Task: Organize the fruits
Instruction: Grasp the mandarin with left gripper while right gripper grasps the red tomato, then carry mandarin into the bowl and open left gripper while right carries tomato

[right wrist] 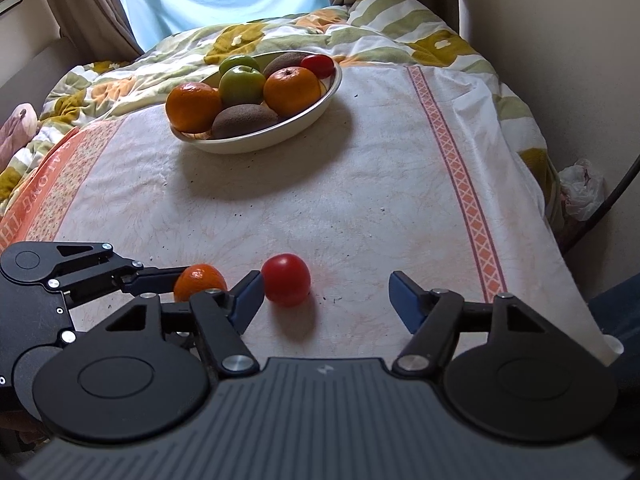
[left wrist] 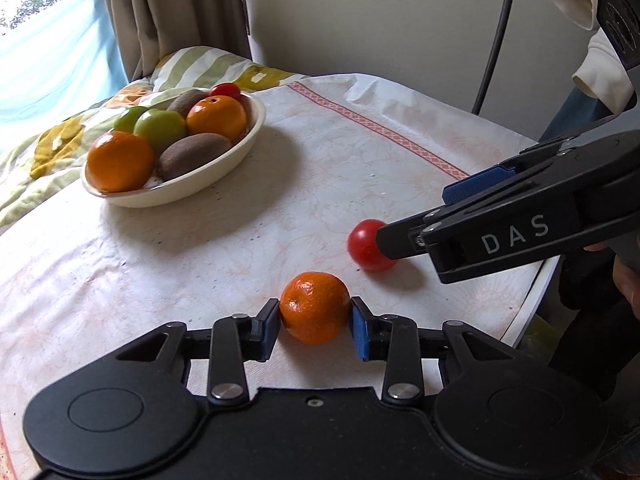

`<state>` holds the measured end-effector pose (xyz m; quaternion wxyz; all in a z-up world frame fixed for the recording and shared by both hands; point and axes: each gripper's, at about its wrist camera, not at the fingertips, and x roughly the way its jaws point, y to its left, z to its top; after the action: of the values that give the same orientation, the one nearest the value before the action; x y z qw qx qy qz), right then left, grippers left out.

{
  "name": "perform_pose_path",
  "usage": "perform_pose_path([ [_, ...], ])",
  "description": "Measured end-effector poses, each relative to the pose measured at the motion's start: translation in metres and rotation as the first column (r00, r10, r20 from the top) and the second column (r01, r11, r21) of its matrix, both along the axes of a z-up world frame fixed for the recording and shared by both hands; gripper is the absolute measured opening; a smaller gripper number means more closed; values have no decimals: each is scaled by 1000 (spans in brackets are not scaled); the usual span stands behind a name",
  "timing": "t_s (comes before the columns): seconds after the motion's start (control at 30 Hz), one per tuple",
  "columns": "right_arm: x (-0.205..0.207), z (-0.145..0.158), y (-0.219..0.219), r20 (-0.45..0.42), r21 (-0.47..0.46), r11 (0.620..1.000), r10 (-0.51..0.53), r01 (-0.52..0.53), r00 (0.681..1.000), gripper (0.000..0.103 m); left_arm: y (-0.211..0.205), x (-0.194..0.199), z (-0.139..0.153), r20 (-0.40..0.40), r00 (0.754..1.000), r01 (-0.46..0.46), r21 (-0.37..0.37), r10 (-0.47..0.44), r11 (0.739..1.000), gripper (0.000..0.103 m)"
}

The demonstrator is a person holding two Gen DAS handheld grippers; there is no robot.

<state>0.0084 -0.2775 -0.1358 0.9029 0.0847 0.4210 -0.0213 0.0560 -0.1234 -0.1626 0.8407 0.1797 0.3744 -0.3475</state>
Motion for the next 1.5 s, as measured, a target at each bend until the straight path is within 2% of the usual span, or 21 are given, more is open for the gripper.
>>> perform_pose_path([
  [0.23,7,-5,10,-7,-3,1000,30,-30,1000,76,15,2,1,7,999,-42,19,42,999,40],
  [0.6,20,-11,21,-13,-32,997,76,-76,997,64,32,1,8,18,994,-106,9,106,994,40],
  [0.67,21,-13,23,-23,-32,996,83,-84,996,52,35,1,10,21,993,-117,7,116,993,40],
  [0.73,23,-16,25,-40,-27,995,94,-95,995,46,38,1,12,22,992,-128,5,128,992,40],
  [1.1,18,-2,33,-19,-29,994,105,-105,994,46,56,-3,29,37,982,-183,-11,184,983,40],
  [1.3,14,29,39,7,-36,993,109,-108,994,46,66,-5,59,42,975,-217,-32,218,976,40],
  [1.5,26,56,37,41,-33,992,126,-125,991,46,69,9,88,83,962,-256,-46,259,966,40],
])
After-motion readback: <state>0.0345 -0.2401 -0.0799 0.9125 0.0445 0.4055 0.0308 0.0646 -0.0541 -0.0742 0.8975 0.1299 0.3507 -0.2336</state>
